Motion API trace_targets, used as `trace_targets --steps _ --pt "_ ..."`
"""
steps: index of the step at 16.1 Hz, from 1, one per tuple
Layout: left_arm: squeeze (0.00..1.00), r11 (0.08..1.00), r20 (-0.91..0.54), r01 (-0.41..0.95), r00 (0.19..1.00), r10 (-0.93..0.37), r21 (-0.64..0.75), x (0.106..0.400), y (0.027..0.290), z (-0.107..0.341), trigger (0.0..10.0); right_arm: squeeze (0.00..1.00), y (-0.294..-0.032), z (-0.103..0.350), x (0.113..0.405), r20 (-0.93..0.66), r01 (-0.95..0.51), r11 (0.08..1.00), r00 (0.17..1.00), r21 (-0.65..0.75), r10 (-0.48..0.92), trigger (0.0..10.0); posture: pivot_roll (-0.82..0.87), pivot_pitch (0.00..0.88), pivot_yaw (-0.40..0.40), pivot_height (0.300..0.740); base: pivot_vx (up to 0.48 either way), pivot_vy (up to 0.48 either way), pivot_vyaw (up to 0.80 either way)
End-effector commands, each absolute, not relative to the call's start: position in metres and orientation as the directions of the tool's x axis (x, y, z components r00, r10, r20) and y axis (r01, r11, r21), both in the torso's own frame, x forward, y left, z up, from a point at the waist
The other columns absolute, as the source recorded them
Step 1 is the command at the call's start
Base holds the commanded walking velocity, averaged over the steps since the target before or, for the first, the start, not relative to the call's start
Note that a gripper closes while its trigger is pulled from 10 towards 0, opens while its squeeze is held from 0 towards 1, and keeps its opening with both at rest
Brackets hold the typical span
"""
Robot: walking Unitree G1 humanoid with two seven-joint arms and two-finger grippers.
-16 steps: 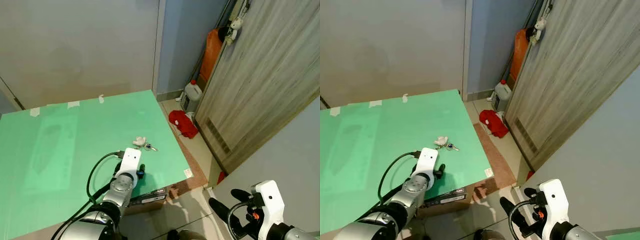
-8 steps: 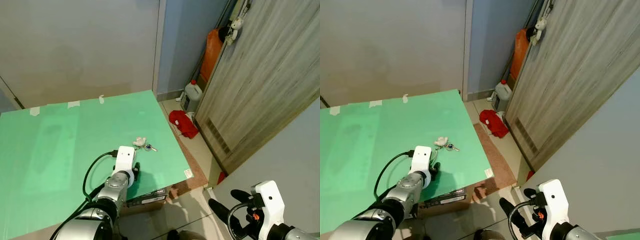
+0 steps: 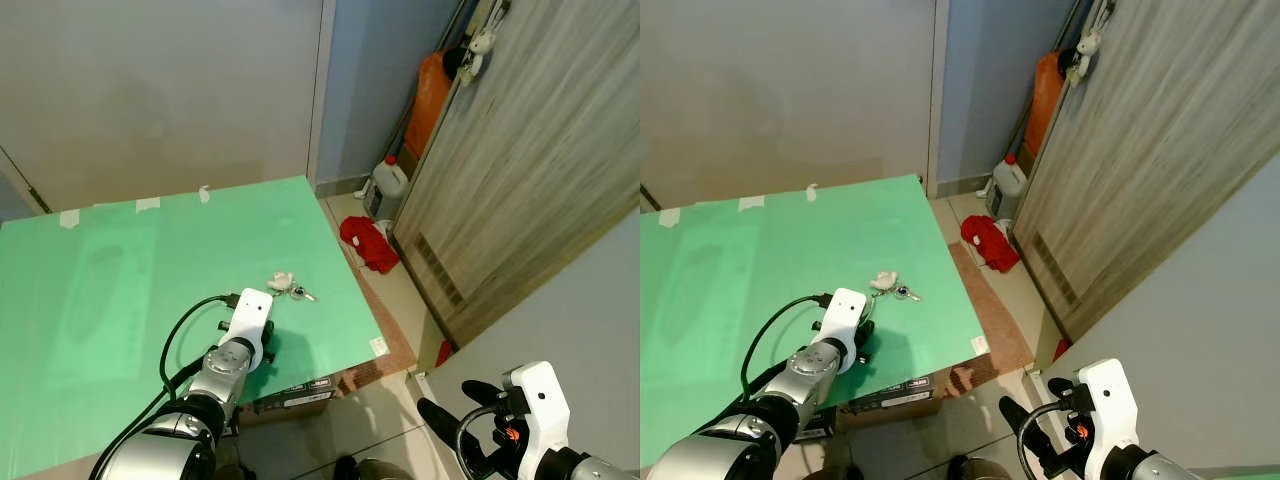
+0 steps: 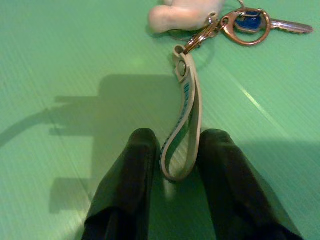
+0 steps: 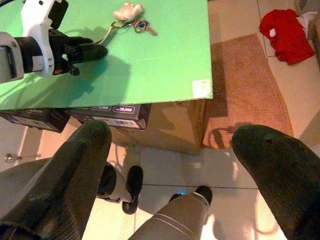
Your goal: Hang keys on a hook
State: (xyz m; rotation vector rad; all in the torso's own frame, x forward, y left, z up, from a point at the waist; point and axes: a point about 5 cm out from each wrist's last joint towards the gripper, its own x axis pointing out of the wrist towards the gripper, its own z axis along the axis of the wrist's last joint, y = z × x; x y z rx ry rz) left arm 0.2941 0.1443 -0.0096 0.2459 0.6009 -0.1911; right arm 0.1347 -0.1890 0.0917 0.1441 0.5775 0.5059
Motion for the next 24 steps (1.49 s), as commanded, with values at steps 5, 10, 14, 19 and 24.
trace_targets --steps 5,10,14,19,24 --pt "0.00 0.944 -0.424 0.293 0.882 -0.205 0.154 0.322 0.138 0.025 0.0 0.00 -0.186 0.090 0.150 -0.454 -0.407 0.876 0.749 0.261 0.483 10.0 -0.23 0.096 -0.040 0.740 0.000 0.000 0.00" --pt "0.00 0.938 -0.161 0.306 0.946 -0.281 0.161 0.357 0.145 0.093 0.0 0.00 -0.161 0.080 0.188 -0.365 -0.434 0.855 0.776 0.283 0.514 10.0 -0.12 0.010 0.004 0.740 0.000 0.000 0.00" --pt "0.00 0.923 -0.035 0.321 0.946 -0.321 0.211 0.382 0.155 0.151 0.0 0.00 -0.154 0.076 0.229 -0.305 -0.428 0.871 0.819 0.239 0.486 10.0 -0.05 0.000 0.036 0.740 0.000 0.000 0.00" --pt "0.00 0.944 0.136 0.327 0.934 -0.330 0.041 0.386 0.150 0.202 0.0 0.00 -0.153 0.090 0.281 -0.160 -0.300 0.936 0.931 0.182 0.329 10.0 -0.02 0.000 0.063 0.740 0.000 0.000 0.00" --pt "0.00 0.958 0.214 0.268 0.946 -0.242 -0.103 0.353 0.143 0.199 0.0 0.00 -0.140 0.106 0.295 -0.037 -0.314 0.928 0.944 0.201 0.328 10.0 0.00 0.000 0.081 0.740 0.000 0.000 0.00"
